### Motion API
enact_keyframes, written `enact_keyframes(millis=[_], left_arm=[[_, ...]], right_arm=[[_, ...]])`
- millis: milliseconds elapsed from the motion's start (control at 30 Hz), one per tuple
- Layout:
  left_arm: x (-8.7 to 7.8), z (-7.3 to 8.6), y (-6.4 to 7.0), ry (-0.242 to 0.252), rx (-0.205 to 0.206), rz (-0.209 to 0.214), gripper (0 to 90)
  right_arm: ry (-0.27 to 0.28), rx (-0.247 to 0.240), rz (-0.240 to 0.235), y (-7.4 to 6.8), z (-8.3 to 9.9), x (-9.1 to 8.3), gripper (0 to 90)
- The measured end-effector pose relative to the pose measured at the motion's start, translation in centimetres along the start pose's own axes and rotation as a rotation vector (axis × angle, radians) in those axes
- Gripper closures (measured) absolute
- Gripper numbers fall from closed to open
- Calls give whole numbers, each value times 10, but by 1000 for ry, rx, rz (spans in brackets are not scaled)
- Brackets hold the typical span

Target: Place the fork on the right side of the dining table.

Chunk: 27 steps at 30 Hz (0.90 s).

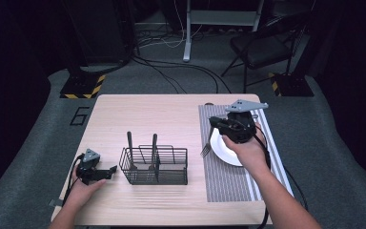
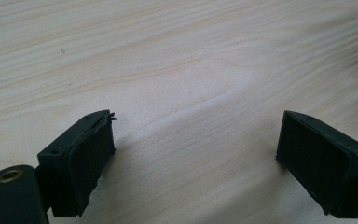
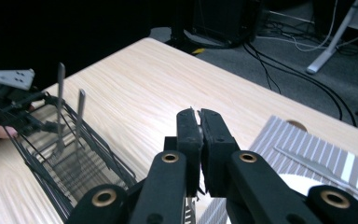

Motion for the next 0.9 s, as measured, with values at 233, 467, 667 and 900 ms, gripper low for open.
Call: enact_keyframes(millis=[233, 467, 667, 900], left_arm=[[0, 0, 0, 0, 0, 0, 108], [0, 0, 0, 0, -1, 0, 108], [0, 0, 0, 0, 0, 0, 108], [0, 0, 0, 0, -1, 0, 108]], right_arm=[[-9, 12, 48, 4, 22, -2, 870], [-14, 29, 67, 6, 41, -2, 871], [-24, 60, 74, 9, 53, -2, 870], [-39, 78, 81, 10, 67, 0, 870]])
Point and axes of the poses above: each handheld gripper's, and its own axes: x roughly forward along the jaws, z roughly out of its underside, y roughly to its right, the point moved 2 cm from there along x, roughly forward along the jaws, and after that the axes turned 1 degree about -z, right-handed, at the moved point
